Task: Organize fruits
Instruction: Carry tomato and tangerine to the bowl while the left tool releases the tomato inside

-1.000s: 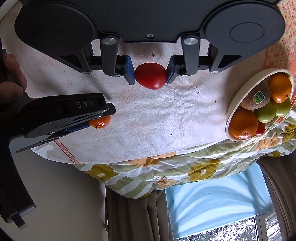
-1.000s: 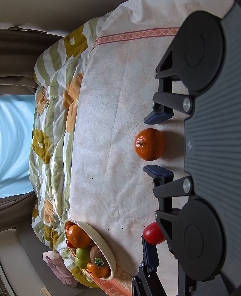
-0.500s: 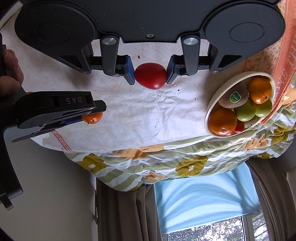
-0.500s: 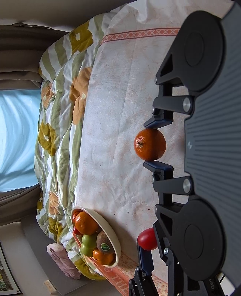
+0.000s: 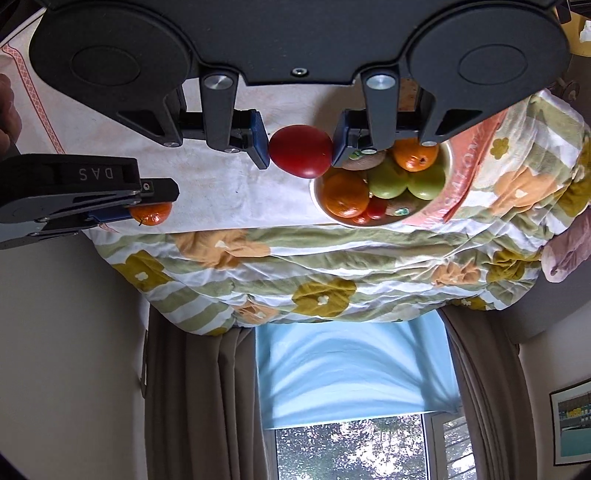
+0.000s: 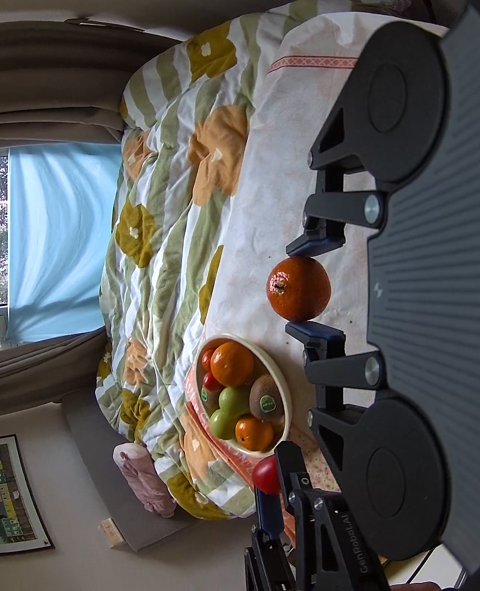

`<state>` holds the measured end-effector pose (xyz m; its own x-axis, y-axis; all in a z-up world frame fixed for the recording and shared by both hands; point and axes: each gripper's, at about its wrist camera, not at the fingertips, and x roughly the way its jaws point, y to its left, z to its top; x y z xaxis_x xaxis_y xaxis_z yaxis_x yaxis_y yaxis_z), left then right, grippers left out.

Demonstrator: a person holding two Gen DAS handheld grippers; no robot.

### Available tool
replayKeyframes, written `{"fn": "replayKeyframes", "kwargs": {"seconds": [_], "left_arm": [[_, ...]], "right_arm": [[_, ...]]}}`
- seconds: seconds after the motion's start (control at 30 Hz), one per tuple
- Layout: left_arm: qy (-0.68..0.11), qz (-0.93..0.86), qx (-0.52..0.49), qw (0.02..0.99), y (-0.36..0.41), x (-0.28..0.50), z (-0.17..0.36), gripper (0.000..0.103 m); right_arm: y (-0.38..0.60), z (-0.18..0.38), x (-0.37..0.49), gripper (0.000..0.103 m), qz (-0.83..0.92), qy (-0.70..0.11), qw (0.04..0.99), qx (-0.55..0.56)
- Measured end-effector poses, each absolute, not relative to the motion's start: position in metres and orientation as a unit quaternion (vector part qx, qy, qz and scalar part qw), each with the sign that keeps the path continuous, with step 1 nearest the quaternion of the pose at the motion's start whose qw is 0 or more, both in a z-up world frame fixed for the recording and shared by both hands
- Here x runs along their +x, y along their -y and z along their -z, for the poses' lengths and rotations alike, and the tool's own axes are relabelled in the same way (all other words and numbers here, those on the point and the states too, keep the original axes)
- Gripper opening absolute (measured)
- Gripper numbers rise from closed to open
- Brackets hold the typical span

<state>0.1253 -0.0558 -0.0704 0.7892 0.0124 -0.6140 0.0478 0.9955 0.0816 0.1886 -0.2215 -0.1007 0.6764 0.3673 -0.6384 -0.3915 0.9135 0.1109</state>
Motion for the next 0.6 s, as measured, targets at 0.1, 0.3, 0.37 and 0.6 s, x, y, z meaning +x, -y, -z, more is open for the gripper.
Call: {"fn": "replayKeyframes", "kwargs": {"seconds": [0.1,0.3,0.37,0.6], "left_arm": [[-0.322,-0.001,0.046,0.946,0.032,0.129,0.059,0.040],[-0.327,-0.007,0.054,0.944,-0.016,0.150,0.049,0.040],[-0.331,-0.003,0.060,0.942,-0.031,0.160,0.050,0.040],[-0.349,0.028,0.070,0.934,-0.077,0.207,0.064,0.040]], "right_arm": [[0.199,0.088,0.190,0.053,-0.216,-0.341,0.915,-0.011],[0.149,0.075,0.202,0.053,-0.223,-0.336,0.915,-0.003],[0.131,0.074,0.209,0.053,-0.221,-0.338,0.915,-0.001],[0.074,0.085,0.238,0.053,-0.205,-0.355,0.912,0.004]]}}
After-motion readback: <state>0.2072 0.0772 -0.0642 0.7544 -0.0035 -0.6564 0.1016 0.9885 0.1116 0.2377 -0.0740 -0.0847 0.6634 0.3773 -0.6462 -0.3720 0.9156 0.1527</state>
